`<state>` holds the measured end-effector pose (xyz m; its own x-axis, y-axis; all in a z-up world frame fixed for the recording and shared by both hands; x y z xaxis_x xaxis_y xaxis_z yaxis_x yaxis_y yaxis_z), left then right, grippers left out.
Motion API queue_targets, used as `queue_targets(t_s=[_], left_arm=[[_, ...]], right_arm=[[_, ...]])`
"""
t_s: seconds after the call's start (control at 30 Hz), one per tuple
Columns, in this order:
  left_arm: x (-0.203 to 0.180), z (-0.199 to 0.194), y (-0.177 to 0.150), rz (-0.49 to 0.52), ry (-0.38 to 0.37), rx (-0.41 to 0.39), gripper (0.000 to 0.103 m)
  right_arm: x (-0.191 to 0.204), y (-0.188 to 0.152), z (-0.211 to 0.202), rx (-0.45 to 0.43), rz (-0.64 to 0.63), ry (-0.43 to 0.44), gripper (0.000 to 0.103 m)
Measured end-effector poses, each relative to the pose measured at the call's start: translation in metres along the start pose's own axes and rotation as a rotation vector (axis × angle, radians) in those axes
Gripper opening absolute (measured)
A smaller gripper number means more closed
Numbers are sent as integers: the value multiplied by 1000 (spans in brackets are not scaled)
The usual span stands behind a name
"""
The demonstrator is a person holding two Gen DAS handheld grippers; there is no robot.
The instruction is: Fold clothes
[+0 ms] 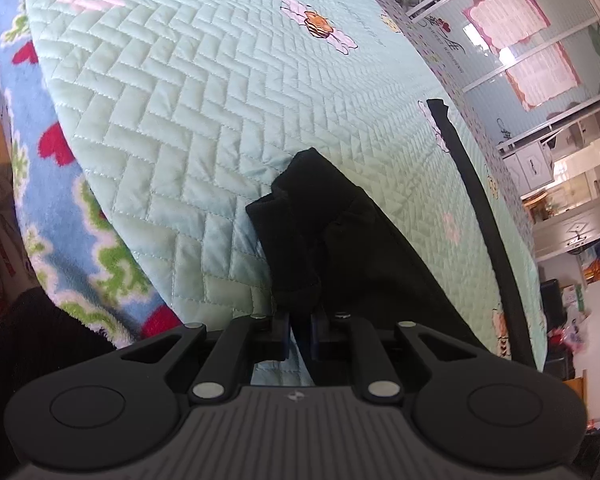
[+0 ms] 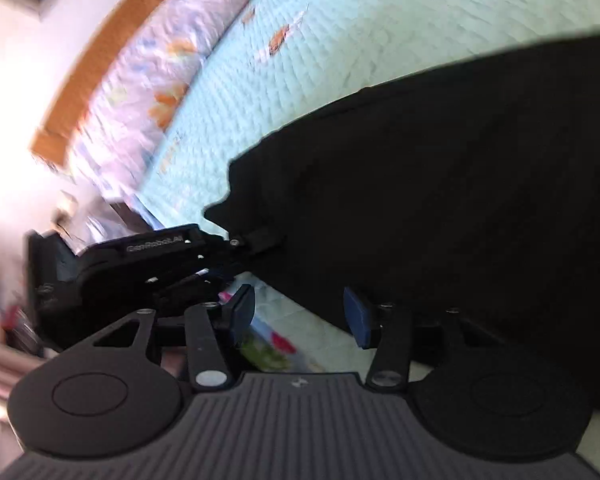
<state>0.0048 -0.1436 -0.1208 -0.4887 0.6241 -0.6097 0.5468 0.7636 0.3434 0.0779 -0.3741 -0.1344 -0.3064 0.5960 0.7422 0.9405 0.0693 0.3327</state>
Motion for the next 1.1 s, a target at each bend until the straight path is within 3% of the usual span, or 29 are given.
queue_targets(t_s=[0.1, 0.27, 0.37, 0.43, 0.6, 0.73, 1.0, 1.1], left_arm=[[-4, -4, 0, 6, 1, -11, 13], [1, -6, 3, -65, -11, -26, 15], [-3, -12, 4, -65, -8, -56, 26], [-5, -18, 5, -62, -4, -83, 41], [3, -24, 19, -106, 19, -136, 54], [8, -13, 37, -149, -1, -108, 54], [-3, 11, 70, -93, 5, -55, 54], [-3, 17, 77, -70, 3, -43, 47]], right_arm=[[3, -2, -17, -11, 13, 37, 52], [-17, -5, -67, -118, 103, 37, 56], [-38, -12, -89, -167, 173, 16, 57], [-46, -21, -99, -184, 188, 1, 58], [-56, -35, -106, -182, 182, -32, 59], [-50, -44, -105, -163, 149, -54, 60], [-59, -57, -123, -158, 149, -55, 62], [-56, -55, -122, -153, 141, -62, 62]])
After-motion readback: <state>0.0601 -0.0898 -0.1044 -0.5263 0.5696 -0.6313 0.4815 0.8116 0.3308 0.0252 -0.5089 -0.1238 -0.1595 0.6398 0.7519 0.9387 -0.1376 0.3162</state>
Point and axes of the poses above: each gripper's, at about its wrist camera, not at the fingertips, and z roughly the way its jaws point, x to its left, y to its top, the point moved 3 cm from there along z, roughly the way its jaws point
